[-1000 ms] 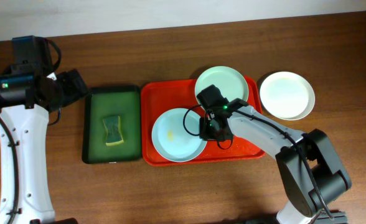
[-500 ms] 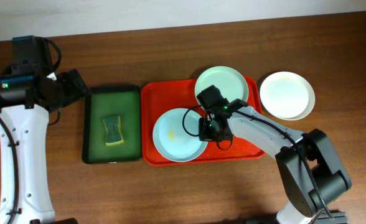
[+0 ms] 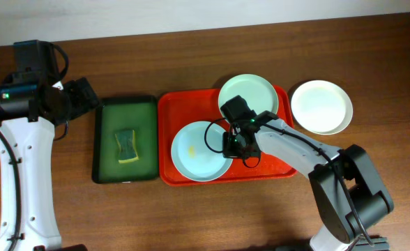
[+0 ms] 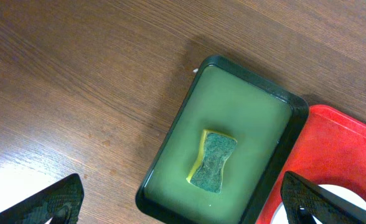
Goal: Clean dirty plates on tray and stack at the side
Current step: 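Hold the blue plate rim with the right gripper, then grasp the sponge with the left gripper and lift it toward the blue plate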
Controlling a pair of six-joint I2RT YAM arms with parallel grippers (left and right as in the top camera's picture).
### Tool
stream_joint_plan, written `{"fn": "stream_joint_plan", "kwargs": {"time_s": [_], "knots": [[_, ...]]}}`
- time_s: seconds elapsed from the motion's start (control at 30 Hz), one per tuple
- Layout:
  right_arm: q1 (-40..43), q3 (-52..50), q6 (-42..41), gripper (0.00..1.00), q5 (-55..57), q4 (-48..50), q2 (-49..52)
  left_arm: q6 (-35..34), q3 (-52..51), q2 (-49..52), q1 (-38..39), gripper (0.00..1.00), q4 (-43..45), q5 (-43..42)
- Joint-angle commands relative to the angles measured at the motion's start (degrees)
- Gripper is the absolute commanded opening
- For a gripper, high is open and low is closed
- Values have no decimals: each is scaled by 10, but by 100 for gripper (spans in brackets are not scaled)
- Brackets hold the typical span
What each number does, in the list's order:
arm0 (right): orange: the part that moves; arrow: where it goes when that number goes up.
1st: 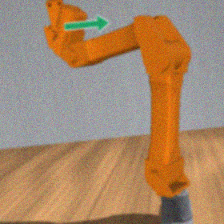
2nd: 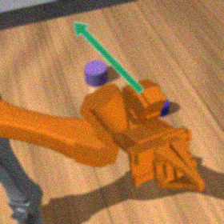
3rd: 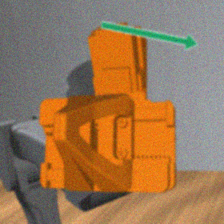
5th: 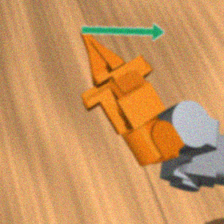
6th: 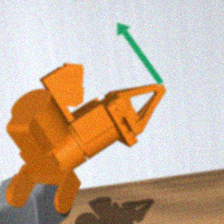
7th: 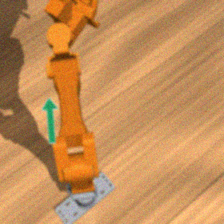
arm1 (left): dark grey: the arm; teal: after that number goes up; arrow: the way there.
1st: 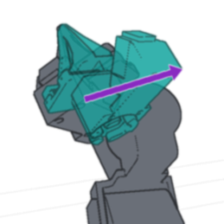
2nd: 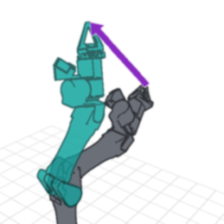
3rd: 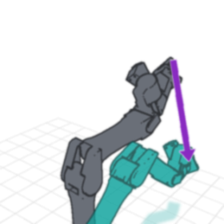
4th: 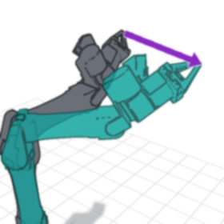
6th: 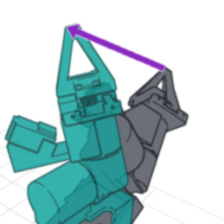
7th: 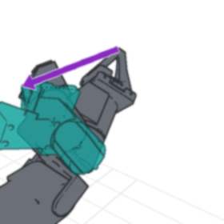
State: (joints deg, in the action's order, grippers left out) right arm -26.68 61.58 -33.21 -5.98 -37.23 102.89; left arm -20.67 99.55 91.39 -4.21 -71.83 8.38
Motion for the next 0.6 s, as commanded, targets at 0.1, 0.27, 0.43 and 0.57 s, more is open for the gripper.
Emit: {"fn": "stream_joint_plan", "kwargs": {"time_s": [0.1, 0.27, 0.43, 0.57], "knots": [[0, -6, -3, 4, -17, -9, -12, -5, 3, -1, -1, 99, -1, 0], [0, -6, -3, 4, -17, -9, -12, -5, 3, -1, -1, 99, 0, 0], [0, -6, -3, 4, -18, -9, -12, -5, 0, -1, -1, 99, -78, -76], [0, -6, -3, 4, -18, -9, -12, -5, -20, -1, 3, 71, -131, -76]]}}
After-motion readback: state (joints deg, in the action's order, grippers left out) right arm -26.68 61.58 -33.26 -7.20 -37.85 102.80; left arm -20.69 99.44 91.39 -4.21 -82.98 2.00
